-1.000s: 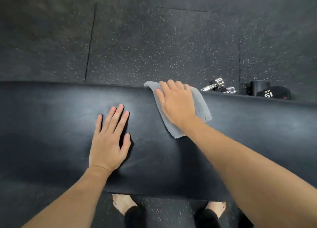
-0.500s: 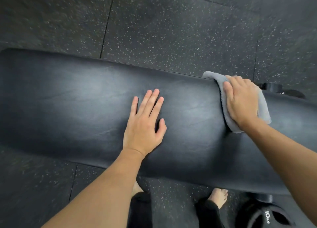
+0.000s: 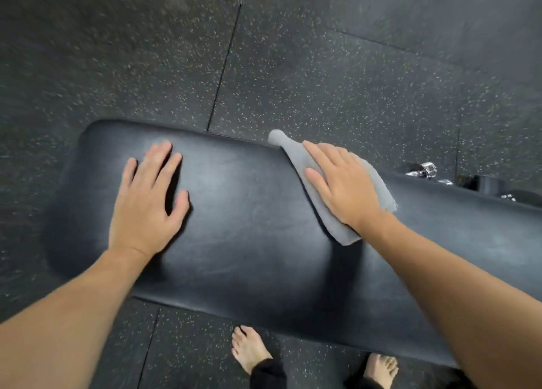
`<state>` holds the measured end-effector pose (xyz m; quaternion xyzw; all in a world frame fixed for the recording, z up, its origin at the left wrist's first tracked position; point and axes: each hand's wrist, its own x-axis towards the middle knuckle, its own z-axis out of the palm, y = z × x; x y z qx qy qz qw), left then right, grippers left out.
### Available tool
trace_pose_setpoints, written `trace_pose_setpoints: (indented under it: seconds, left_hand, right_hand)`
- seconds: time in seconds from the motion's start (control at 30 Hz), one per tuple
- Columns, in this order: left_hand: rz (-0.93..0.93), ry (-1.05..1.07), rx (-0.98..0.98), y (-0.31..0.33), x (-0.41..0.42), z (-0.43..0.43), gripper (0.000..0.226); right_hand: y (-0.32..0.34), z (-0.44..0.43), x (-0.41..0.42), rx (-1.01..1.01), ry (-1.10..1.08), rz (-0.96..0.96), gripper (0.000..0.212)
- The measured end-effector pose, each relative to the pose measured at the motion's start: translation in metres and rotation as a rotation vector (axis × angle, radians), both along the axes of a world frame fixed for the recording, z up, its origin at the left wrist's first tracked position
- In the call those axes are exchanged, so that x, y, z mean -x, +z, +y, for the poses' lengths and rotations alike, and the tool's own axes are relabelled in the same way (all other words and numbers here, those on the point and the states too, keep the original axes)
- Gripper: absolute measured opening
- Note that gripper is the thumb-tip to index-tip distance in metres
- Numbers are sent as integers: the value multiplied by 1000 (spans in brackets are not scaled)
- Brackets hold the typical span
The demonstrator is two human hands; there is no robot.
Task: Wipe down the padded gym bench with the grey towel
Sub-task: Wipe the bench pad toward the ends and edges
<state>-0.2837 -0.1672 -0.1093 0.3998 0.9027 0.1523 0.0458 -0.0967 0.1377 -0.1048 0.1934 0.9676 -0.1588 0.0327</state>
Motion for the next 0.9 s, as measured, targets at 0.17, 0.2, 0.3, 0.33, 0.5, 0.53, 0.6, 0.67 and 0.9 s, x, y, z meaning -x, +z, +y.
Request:
trace_pose_setpoints:
  seconds: [0.17, 0.2, 0.3, 0.33, 0.5, 0.53, 0.6, 0.67, 0.9]
  left_hand:
    - [1, 12, -36, -5, 0, 1, 59]
    - [0, 12, -35, -5, 1, 1, 59]
    - [-2, 14, -23, -3, 0, 1, 60]
    - [0, 15, -19, -2, 0, 2, 60]
    - [1, 7, 14, -1, 2, 2, 62]
    - [1, 2, 23, -1, 2, 3, 62]
    - [3, -1, 41, -1, 3, 2, 62]
    - [5, -5, 51, -2, 3, 1, 62]
    - [-27, -13, 3, -4, 4, -1, 61]
  right_hand:
    - [-1, 14, -11, -11, 26, 82, 49]
    - [-3, 11, -8, -28, 12, 99, 48]
    - [0, -2, 1, -37, -48, 79, 48]
    - [1, -8, 10, -38, -79, 63, 48]
    - [-7, -86, 104, -94, -111, 34, 51]
    - [-11, -105, 127, -101, -100, 44, 52]
    - [-14, -138, 165, -121, -96, 40, 54]
    - [-13, -150, 181, -125, -73, 37, 55]
    - [-2, -72, 85, -74, -142, 34, 38]
